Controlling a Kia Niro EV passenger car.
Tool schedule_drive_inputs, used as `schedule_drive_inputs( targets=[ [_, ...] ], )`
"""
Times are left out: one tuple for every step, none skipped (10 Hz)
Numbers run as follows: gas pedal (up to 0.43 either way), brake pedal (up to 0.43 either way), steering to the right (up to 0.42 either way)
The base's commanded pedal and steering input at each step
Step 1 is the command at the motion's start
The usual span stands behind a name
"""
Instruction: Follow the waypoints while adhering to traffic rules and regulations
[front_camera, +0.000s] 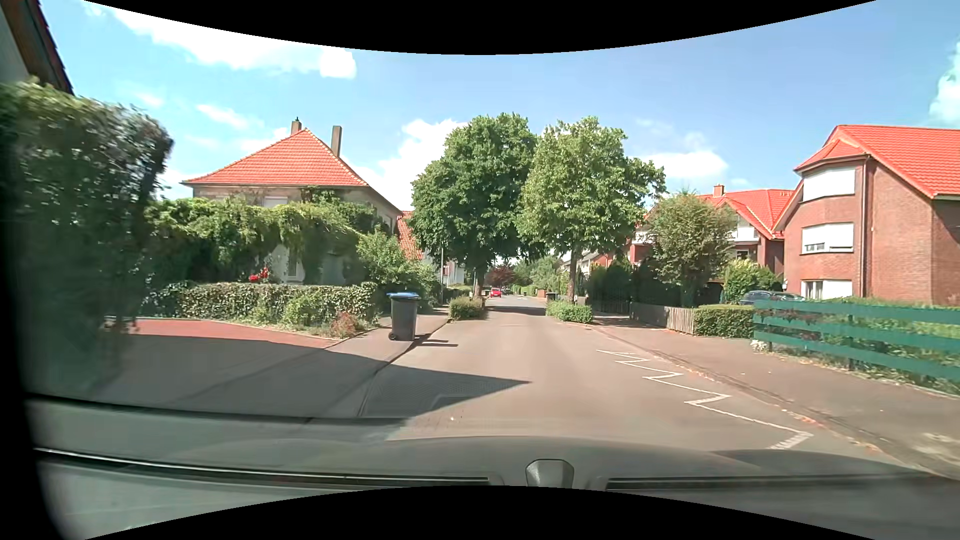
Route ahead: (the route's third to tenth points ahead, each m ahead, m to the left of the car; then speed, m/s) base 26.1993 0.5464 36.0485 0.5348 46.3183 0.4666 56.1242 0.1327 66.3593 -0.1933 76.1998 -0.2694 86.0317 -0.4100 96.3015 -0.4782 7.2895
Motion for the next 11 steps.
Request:
schedule_drive_inputs(
  targets=[
    [0.13, 0.006, 0.017],
    [0.13, 0.006, 0.017],
    [0.13, 0.006, 0.017],
    [0.13, 0.006, 0.015],
    [0.13, 0.006, 0.01],
    [0.13, 0.006, 0.011],
    [0.13, 0.006, 0.011],
    [0.13, 0.006, 0.011],
    [0.118, 0.006, 0.011],
    [0.11, 0.006, 0.012],
    [0.11, 0.006, 0.011]
  ],
)
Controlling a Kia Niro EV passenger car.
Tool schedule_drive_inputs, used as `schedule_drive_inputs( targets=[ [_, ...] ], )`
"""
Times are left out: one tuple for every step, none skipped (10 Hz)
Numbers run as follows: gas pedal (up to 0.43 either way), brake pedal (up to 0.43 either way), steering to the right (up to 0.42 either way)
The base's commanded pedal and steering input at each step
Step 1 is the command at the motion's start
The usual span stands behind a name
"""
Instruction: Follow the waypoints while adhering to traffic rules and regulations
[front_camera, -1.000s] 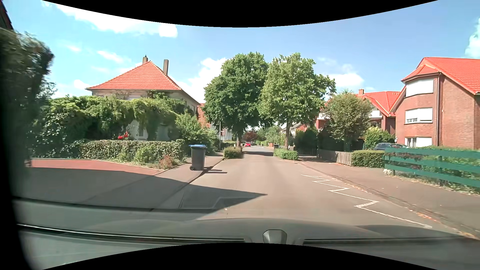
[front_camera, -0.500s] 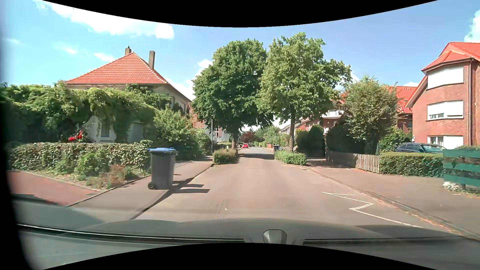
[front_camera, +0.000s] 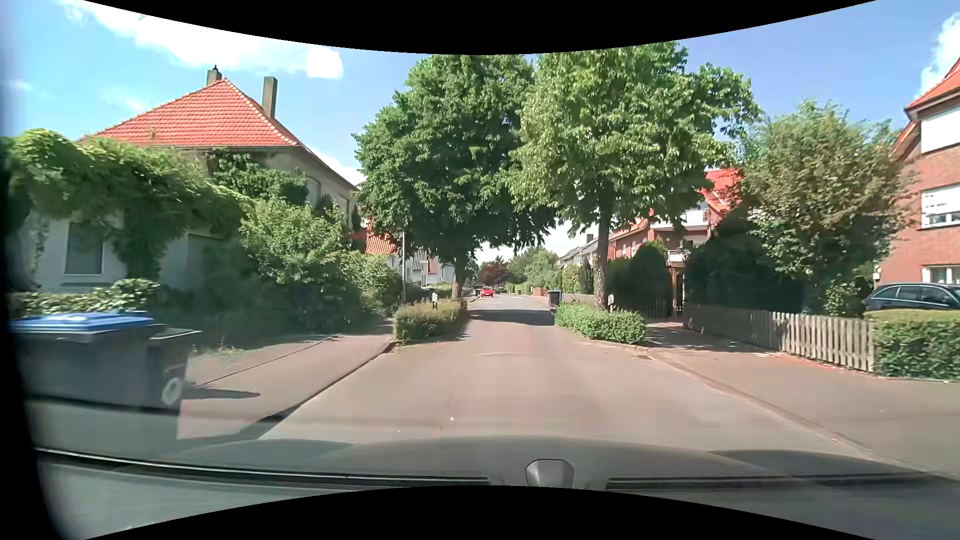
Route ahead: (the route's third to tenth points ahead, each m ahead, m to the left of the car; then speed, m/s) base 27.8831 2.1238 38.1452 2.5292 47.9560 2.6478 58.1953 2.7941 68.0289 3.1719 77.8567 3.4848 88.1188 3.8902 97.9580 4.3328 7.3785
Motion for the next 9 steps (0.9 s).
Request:
schedule_drive_inputs(
  targets=[
    [0.11, 0.006, 0.011],
    [0.11, 0.006, 0.01],
    [0.11, 0.006, 0.009],
    [0.11, 0.006, 0.009],
    [0.11, 0.006, 0.008],
    [0.11, 0.006, 0.006],
    [0.11, 0.006, 0.004],
    [0.11, 0.006, 0.002],
    [0.11, 0.006, 0.001]
  ],
)
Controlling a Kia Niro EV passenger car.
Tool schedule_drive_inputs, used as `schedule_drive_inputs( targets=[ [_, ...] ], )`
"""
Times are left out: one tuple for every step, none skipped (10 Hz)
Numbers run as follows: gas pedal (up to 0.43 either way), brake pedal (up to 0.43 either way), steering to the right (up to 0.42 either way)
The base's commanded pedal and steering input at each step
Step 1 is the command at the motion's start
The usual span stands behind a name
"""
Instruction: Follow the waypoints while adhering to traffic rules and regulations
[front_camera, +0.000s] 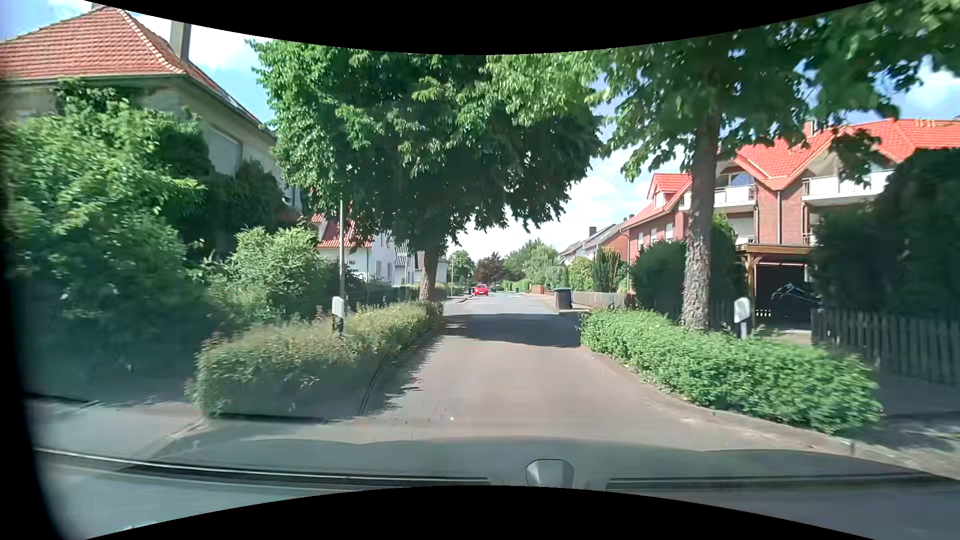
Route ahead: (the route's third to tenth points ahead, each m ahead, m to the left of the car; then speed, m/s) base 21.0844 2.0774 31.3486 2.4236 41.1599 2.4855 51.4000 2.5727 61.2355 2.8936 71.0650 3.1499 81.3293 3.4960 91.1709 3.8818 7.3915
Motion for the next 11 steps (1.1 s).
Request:
schedule_drive_inputs(
  targets=[
    [0.11, 0.006, 0.0],
    [0.11, 0.006, 0.0],
    [0.098, 0.006, 0.0],
    [0.098, 0.006, 0.0],
    [0.13, 0.006, 0.0],
    [0.11, 0.006, 0.0],
    [0.059, 0.006, 0.0],
    [0.047, 0.006, 0.0],
    [0.067, 0.006, 0.002],
    [0.067, 0.006, 0.002],
    [0.067, 0.006, 0.004]
  ],
)
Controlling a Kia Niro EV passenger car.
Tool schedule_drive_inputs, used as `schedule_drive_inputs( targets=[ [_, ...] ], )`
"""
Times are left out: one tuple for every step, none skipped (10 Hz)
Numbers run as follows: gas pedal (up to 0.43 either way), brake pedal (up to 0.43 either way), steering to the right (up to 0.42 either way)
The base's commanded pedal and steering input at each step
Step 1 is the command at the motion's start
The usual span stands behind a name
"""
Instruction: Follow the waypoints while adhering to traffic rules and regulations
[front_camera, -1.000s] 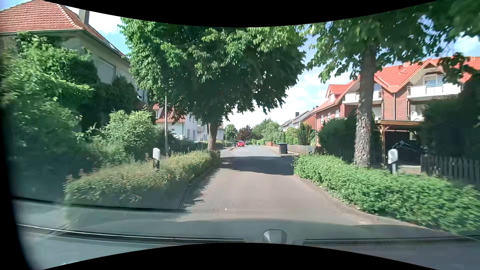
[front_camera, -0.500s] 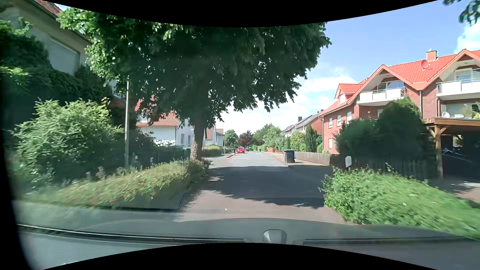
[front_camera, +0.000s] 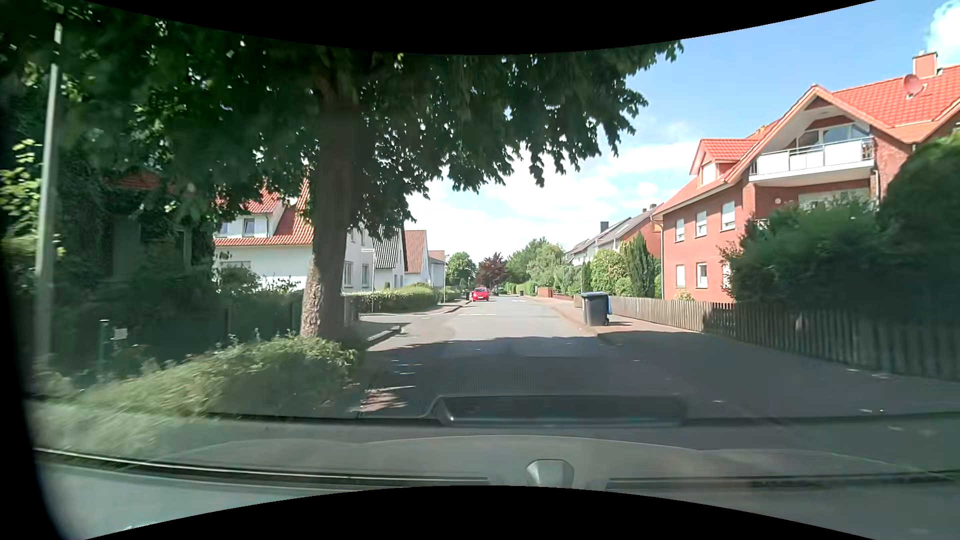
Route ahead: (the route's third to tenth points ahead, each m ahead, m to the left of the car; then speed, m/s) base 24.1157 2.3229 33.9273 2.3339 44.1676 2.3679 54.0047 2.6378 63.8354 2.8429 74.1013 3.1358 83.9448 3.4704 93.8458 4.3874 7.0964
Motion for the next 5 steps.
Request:
schedule_drive_inputs(
  targets=[
    [0.067, 0.006, 0.009],
    [0.079, 0.006, 0.011],
    [0.087, 0.006, 0.011],
    [0.118, 0.006, 0.011],
    [0.118, 0.006, 0.011]
  ],
)
